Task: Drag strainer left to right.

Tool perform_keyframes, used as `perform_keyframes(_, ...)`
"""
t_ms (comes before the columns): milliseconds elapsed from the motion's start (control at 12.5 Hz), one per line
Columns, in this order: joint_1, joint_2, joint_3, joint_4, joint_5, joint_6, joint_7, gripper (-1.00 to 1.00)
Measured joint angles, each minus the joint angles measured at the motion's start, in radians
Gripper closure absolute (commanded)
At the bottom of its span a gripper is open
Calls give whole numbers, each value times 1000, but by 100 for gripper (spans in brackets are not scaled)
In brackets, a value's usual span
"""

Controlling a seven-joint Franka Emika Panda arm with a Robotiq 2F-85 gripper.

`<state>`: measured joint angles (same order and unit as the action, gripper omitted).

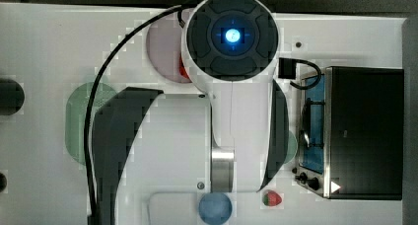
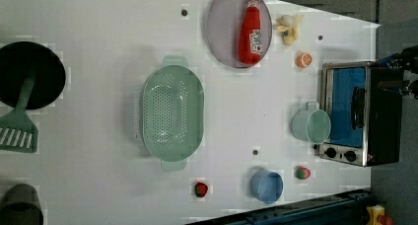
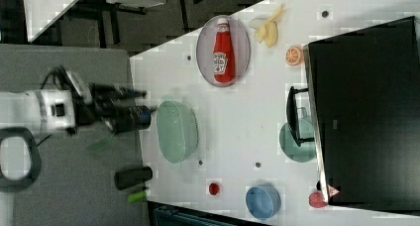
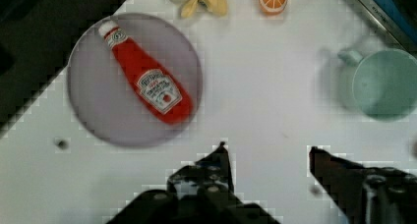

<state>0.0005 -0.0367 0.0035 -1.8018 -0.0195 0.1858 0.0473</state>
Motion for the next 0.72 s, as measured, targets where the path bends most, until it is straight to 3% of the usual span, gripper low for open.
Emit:
perform_keyframes(240, 4, -337, -31, -255, -3, -271, 3, -100)
perform_keyframes(480, -21, -557, -33, -226, 8, -254, 4, -100)
perform_keyframes(720, -34, -597, 27, -178, 26, -196, 3, -100)
